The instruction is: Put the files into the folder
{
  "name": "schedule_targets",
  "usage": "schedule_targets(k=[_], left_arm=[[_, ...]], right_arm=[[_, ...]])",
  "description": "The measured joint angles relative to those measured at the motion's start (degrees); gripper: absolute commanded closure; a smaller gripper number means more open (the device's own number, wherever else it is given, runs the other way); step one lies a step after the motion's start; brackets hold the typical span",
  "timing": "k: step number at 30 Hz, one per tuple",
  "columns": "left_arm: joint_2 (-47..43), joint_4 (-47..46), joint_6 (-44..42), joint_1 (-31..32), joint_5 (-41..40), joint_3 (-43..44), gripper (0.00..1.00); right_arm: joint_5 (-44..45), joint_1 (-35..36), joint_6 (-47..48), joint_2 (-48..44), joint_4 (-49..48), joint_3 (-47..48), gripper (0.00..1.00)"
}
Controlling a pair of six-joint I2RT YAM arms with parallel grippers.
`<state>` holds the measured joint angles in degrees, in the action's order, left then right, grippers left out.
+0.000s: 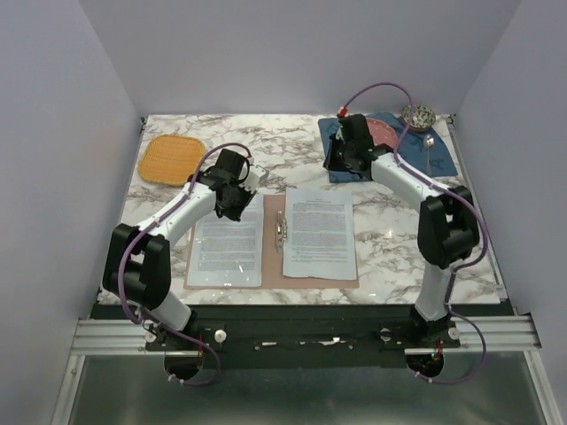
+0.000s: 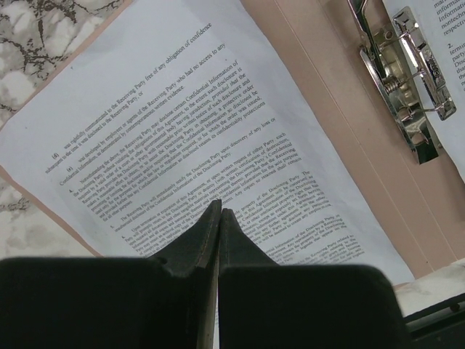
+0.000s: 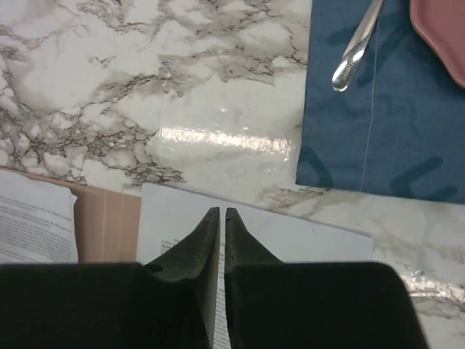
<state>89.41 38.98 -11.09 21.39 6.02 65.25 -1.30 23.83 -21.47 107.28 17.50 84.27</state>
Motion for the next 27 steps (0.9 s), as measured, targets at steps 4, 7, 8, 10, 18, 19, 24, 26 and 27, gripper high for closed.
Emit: schedule_targets(k=[4, 7, 8, 10, 18, 19, 24, 26, 27], left_arm=[[1.3, -0.4, 0.0, 0.0, 0.2, 0.0, 0.91], [2.1, -0.6, 0.0, 0.0, 0.3, 0.0, 0.91], [2.3, -0.7, 0.0, 0.0, 0.3, 0.0, 0.91], [3.2, -1.2, 0.0, 0.0, 0.3, 0.0, 0.91], [8.3, -3.5, 0.0, 0.2, 0.2, 0.0, 0.92], [8.9, -3.8, 0.0, 0.3, 0.2, 0.0, 0.92], [10.7, -4.8, 0.0, 0.5, -0.1, 0.0, 0.92], [10.7, -5.5, 0.0, 0.5, -0.3, -0.1, 0.92], [10.7, -5.8, 0.0, 0.5, -0.4, -0.2, 0.92]], right_arm=[[-0.6, 0.8, -1.5, 7.5, 2.2, 7.1, 0.91], [-0.6, 2.2, -2.4, 11.8, 4.4, 10.1, 0.93], [-0.7, 2.9, -2.6, 12.9, 5.1, 10.7, 0.93], [-0.7, 4.1, -3.0, 15.1, 6.7, 12.3, 0.93], [-0.9, 6.3, -4.1, 19.4, 9.6, 16.4, 0.95], [-0.9, 6.3, -4.2, 19.7, 9.8, 16.7, 0.95], [-0.9, 6.1, -4.8, 20.9, 11.0, 17.6, 0.97], [-0.9, 6.1, -5.1, 21.2, 11.4, 17.8, 0.97], [-0.9, 6.1, -5.3, 21.3, 11.5, 17.9, 0.97]])
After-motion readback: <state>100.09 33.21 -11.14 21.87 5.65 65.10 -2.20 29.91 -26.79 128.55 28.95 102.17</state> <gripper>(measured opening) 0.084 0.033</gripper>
